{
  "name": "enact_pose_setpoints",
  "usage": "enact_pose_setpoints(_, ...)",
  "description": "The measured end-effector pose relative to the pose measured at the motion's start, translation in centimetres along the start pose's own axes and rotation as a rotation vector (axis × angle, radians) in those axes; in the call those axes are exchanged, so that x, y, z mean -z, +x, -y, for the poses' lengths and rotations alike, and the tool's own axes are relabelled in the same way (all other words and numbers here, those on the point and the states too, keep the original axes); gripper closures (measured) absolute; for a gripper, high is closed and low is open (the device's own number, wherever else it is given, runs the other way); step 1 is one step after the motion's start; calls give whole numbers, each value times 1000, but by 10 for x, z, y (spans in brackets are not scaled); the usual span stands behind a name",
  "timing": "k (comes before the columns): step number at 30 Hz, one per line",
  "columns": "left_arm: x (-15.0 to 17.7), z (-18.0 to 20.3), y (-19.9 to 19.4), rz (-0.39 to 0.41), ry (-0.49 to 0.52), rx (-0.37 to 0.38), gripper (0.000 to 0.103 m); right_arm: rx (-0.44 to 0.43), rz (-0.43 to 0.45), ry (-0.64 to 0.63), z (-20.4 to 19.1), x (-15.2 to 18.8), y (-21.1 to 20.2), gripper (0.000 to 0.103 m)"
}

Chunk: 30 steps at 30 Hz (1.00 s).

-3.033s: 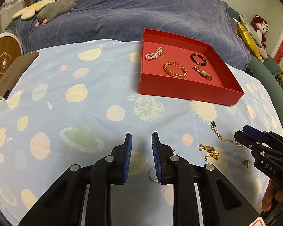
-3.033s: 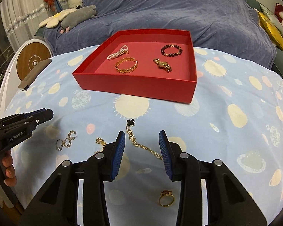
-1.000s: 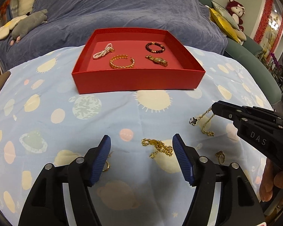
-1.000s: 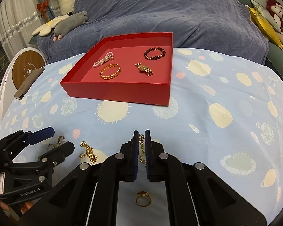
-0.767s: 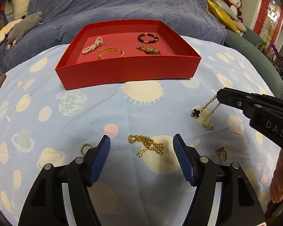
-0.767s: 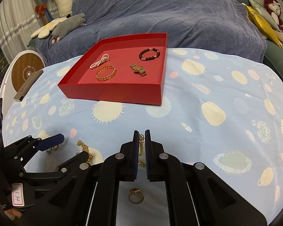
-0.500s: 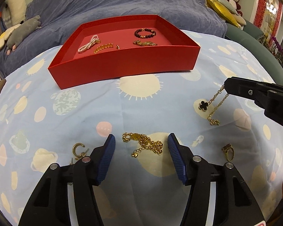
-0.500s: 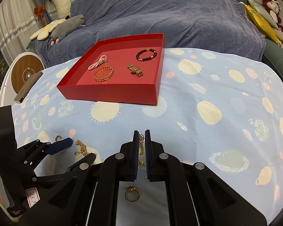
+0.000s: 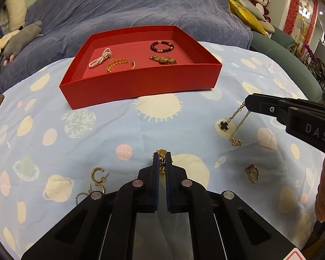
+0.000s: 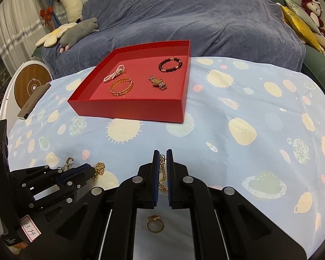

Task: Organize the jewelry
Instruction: 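Grasp the gold link chain with the left gripper while the right holds the clover chain, then lift both chains and carry them toward the red box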

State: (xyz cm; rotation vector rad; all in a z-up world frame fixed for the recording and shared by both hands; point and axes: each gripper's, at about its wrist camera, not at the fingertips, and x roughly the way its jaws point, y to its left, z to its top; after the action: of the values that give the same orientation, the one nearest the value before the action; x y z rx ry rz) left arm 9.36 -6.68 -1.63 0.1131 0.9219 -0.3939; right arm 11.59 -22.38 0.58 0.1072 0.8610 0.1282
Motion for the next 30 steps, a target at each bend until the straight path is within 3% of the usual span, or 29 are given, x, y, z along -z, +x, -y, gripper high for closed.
enact_pose_setpoints(16,-28,-39,-51,96,-100,5,100,-27,70,-8,-22,-22,-22,98)
enact_pose_setpoints(23,-54,-60,-67,136,-141,-6,100,-53,136,-11,-33,-56,-40,98)
enact_pose_setpoints(28,-89,-76,-73,165,-140,-24,100,-84,151,-2,-38,-91,-37,98)
enact_pose_setpoints(30,-109,-79,-74,183,-130,-34,100,-84,156,-11,-40,-106,-32,103)
